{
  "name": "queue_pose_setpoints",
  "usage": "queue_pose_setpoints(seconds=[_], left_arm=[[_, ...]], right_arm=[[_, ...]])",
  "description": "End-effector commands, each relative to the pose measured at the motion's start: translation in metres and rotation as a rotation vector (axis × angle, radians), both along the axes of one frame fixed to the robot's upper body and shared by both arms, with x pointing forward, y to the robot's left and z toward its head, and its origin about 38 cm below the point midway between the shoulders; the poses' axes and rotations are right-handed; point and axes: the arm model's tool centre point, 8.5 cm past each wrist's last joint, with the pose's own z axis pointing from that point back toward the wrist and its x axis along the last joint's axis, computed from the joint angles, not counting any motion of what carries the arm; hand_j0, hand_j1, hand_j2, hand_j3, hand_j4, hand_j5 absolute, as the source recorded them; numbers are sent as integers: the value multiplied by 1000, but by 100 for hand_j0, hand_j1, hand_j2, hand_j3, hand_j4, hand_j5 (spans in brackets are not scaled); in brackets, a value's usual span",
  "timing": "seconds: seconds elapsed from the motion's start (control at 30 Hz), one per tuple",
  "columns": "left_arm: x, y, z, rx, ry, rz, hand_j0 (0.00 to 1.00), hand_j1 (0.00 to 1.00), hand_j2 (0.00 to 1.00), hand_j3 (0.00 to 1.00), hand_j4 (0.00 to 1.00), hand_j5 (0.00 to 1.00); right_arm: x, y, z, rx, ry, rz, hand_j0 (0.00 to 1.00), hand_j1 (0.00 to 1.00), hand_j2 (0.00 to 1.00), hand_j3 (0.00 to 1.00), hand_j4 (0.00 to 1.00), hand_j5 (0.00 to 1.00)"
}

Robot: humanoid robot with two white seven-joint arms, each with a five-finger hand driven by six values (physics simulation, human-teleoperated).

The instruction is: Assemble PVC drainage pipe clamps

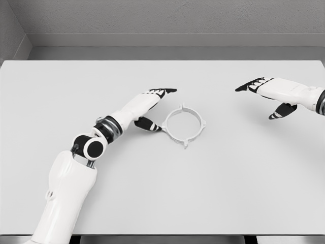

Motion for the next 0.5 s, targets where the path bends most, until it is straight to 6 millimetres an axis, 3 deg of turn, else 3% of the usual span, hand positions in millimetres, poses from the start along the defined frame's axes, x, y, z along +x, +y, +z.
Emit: queue_pose_setpoints(seconds=[0.0,0.47], left_arm=[[1,4,3,-19,-3,12,100,100,100,100,100,100],[-15,4,6,-44,-26,1,100,100,100,100,100,100]], right_arm=[[0,0,1,2,0,0,100,100,100,100,100,100],[-2,0,4,-3,-7,7,100,100,100,100,100,100]])
